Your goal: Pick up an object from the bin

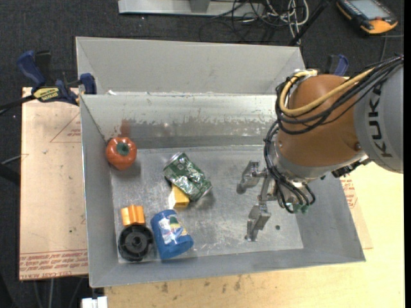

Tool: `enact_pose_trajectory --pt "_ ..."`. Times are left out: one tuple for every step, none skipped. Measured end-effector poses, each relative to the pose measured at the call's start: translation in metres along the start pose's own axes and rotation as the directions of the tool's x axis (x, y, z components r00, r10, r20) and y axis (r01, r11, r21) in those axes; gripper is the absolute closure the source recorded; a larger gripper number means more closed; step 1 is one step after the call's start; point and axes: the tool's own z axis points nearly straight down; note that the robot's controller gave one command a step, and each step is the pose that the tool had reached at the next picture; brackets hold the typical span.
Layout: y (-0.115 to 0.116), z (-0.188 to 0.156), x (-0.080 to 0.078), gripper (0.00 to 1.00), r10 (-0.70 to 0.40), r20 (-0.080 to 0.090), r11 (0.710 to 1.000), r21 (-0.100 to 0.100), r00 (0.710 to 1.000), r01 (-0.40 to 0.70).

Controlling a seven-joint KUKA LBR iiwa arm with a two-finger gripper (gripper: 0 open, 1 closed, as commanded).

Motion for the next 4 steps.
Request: enact_pose_trajectory --pt "0.000 -0.004 -0.002 0.00 0.001 0.008 1.000 0.000 1.000 -0.001" --pt "0.031 0.055 -0.032 0.00 -0.005 0.016 1.000 -0.001 1.000 0.005" --pt "0.081 0.058 -0.060 0.00 -0.064 0.004 0.998 0.001 0.998 0.064" --pt "0.076 0.087 -0.090 0.00 -0.168 0.015 0.986 0.001 0.986 0.168"
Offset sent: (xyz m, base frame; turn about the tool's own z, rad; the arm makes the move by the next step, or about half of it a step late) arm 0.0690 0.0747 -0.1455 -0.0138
